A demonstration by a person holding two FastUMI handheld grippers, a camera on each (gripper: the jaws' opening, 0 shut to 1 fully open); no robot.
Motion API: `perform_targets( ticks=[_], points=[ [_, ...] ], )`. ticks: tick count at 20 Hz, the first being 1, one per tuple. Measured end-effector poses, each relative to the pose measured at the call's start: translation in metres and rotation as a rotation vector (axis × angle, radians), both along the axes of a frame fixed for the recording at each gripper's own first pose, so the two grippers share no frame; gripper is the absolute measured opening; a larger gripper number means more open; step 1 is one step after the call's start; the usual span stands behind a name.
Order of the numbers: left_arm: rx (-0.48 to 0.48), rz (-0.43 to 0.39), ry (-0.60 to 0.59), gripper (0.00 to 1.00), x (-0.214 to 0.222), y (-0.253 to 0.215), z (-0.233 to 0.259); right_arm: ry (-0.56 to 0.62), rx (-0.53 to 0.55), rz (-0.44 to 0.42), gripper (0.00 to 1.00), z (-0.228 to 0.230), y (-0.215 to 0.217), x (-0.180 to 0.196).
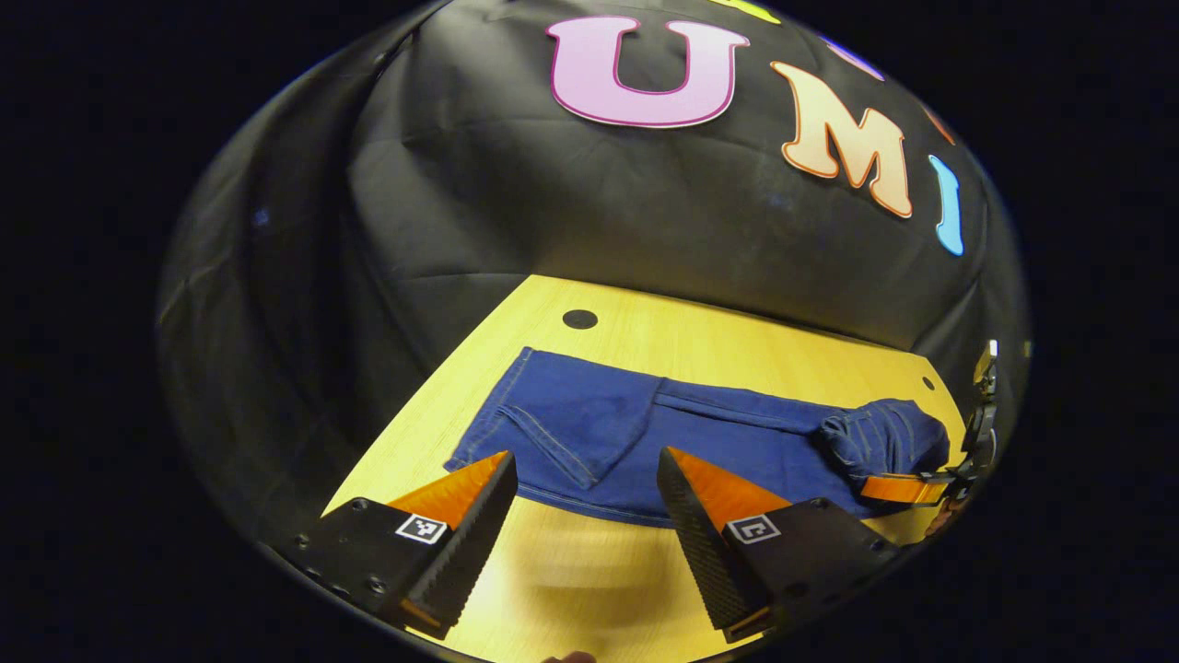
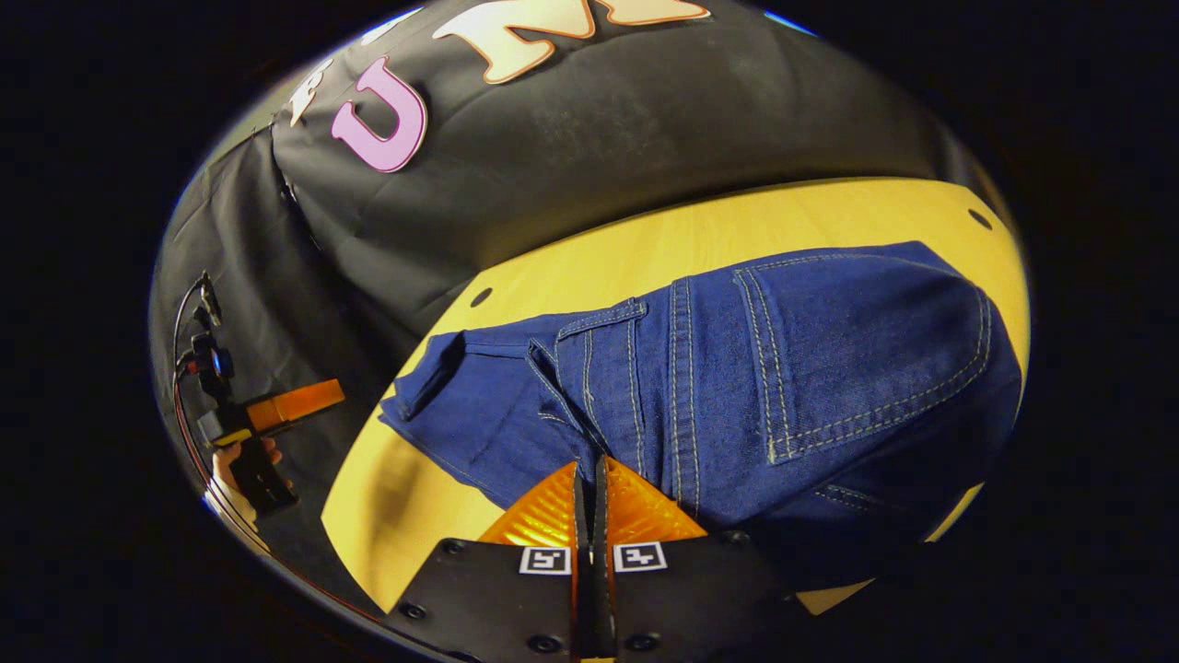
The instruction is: Grasp the waist and the cuffs of the jeans and fold them to make the two legs overlap; first hold the waist and fold one-third of the jeans toward the cuffs, then hold the cuffs and fold the remaining one-third in the same direction to finish folding.
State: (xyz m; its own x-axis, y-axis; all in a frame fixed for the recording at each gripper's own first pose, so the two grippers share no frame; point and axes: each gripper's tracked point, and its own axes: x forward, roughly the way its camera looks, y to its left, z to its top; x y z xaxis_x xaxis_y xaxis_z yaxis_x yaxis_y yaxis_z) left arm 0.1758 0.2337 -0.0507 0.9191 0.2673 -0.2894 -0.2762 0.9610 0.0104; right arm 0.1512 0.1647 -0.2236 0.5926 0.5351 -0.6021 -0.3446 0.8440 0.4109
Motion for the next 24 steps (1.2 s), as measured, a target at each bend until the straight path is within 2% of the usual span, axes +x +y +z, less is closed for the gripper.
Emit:
perform_targets(
  ticks=[1,5,6,8,9,11,12,14,16,18,19,20,21,24],
  points=[
    [-0.002,-0.007,0.006,0.94,0.000,0.003,-0.005,-0.006,-0.019,-0.006,0.03,0.000,0.000,0.000],
    [-0.018,0.016,0.079,0.94,0.001,0.033,-0.041,-0.033,-0.088,-0.037,0.03,-0.002,0.002,-0.001],
    [-0.034,0.020,0.092,0.94,0.004,0.039,-0.049,-0.037,-0.098,-0.048,0.00,-0.002,0.004,-0.002],
    [-0.058,0.019,0.108,0.95,0.008,0.047,-0.059,-0.045,-0.107,-0.055,0.03,0.000,0.005,-0.002],
    [-0.065,0.013,0.117,0.95,0.010,0.048,-0.065,-0.052,-0.111,-0.060,0.00,0.001,0.005,-0.001],
    [-0.069,-0.008,0.124,0.95,0.013,0.046,-0.068,-0.066,-0.119,-0.069,0.07,0.004,0.005,-0.003],
    [-0.066,-0.015,0.125,0.95,0.014,0.046,-0.068,-0.064,-0.108,-0.059,0.03,0.006,0.008,-0.007],
    [-0.066,-0.026,0.129,0.94,0.018,0.045,-0.070,-0.064,-0.013,-0.052,0.45,0.018,0.026,-0.014],
    [-0.070,-0.040,0.145,0.94,0.024,0.044,-0.076,-0.089,-0.026,-0.073,0.86,0.028,0.022,-0.017],
    [-0.072,-0.049,0.157,0.94,0.029,0.044,-0.081,-0.131,-0.025,-0.120,0.88,0.048,0.011,-0.015],
    [-0.074,-0.051,0.160,0.95,0.029,0.044,-0.082,-0.152,-0.016,-0.152,0.97,0.064,0.002,-0.013],
    [-0.070,-0.057,0.156,0.95,0.030,0.044,-0.081,-0.179,-0.010,-0.190,0.93,0.078,-0.007,-0.009],
    [-0.067,-0.060,0.165,0.94,0.028,0.044,-0.083,-0.208,-0.004,-0.230,0.98,0.094,-0.020,-0.006],
    [-0.028,-0.049,0.179,0.92,0.029,0.044,-0.087,-0.273,0.020,-0.349,0.98,0.140,-0.061,-0.009]
  ],
)
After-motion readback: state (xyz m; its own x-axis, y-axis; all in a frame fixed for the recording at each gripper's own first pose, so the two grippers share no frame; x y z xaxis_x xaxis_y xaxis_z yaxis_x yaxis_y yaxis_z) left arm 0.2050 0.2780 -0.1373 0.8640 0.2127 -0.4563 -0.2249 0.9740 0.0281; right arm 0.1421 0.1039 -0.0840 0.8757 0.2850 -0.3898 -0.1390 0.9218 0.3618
